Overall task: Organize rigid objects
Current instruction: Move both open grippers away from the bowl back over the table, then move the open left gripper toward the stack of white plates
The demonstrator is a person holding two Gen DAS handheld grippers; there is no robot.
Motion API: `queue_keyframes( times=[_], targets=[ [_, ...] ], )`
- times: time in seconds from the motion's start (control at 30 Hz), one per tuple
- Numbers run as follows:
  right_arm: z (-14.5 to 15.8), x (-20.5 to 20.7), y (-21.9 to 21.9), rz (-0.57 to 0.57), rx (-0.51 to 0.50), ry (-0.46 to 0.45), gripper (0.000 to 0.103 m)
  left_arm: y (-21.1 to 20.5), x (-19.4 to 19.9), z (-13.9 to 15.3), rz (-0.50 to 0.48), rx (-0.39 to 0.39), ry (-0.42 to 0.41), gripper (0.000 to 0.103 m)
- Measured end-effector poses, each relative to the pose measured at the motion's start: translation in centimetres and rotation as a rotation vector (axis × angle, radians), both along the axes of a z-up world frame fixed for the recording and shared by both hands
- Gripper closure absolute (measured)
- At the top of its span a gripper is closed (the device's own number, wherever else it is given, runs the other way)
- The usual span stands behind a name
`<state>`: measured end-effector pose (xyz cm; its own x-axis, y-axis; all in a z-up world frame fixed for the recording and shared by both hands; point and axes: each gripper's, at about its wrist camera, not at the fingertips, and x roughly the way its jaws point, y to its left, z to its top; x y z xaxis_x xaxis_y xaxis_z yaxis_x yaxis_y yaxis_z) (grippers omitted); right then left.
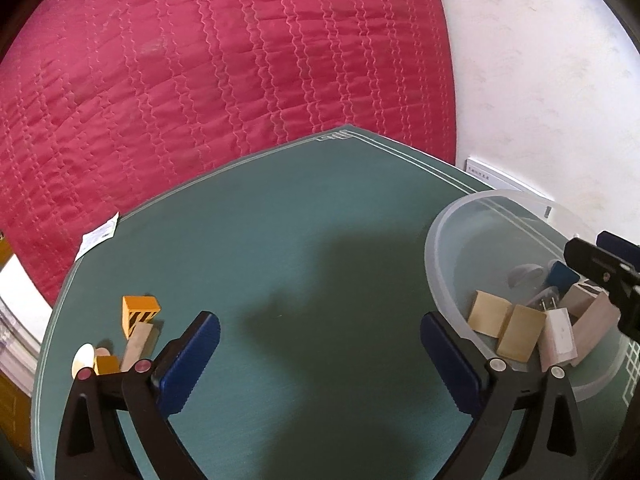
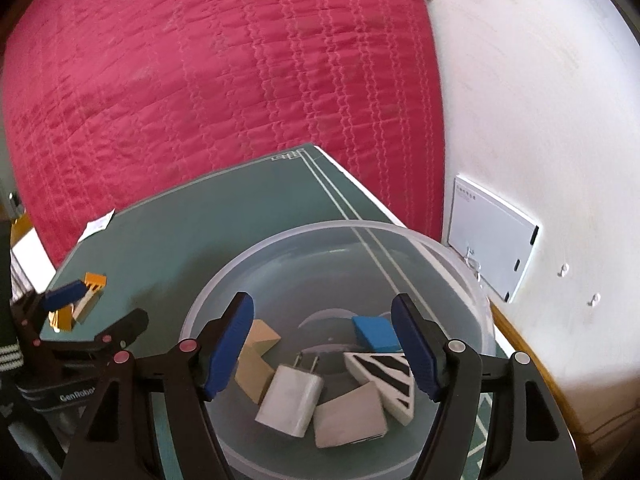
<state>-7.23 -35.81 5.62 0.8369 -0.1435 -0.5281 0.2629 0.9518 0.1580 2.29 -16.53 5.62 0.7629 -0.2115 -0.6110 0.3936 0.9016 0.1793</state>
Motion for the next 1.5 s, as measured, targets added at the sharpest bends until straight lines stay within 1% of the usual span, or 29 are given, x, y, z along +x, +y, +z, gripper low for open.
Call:
queue_keyframes(
  times=[0.27, 0.4, 0.67, 0.8, 0.9, 1.07, 1.33, 1.5],
  targets=[
    [-0.3, 0.1, 1.9, 0.044, -0.042, 0.011, 0.030, 1.6, -0.2, 0.1, 0.032, -0.008, -0.005, 0.001],
    [-0.3, 0.0, 2.6, 0.062, -0.041, 0.015, 0.030, 2.4, -0.5, 0.2, 0.045, -0.006, -0.013, 0.001],
    [0.4, 0.4, 4.2, 0.107, -0.042, 0.016, 0.030, 4.0, -0.8, 0.5, 0.074, 0.006, -0.036, 0.001],
    [1.0, 0.9, 5.6, 0.148, -0.068, 0.018, 0.030, 4.9, -0.9, 0.7, 0.090, 0.012, -0.052, 0.001],
    [1.3, 1.4, 6.8, 0.188, -0.097, 0.023, 0.030, 5.7, -0.9, 0.7, 0.108, 0.009, -0.057, 0.001],
    [1.4, 2.7, 8.9, 0.247, -0.114, 0.044, 0.030, 6.8, -0.9, 0.7, 0.131, 0.005, -0.060, 0.001],
    [0.6, 5.3, 11.5, 0.299, -0.082, 0.090, 0.030, 8.7, -0.4, 0.6, 0.159, -0.003, -0.050, 0.001],
    [0.0, 6.5, 13.8, 0.346, -0.083, 0.111, 0.030, 11.1, 0.1, 0.6, 0.190, -0.010, -0.037, 0.001]
  ],
)
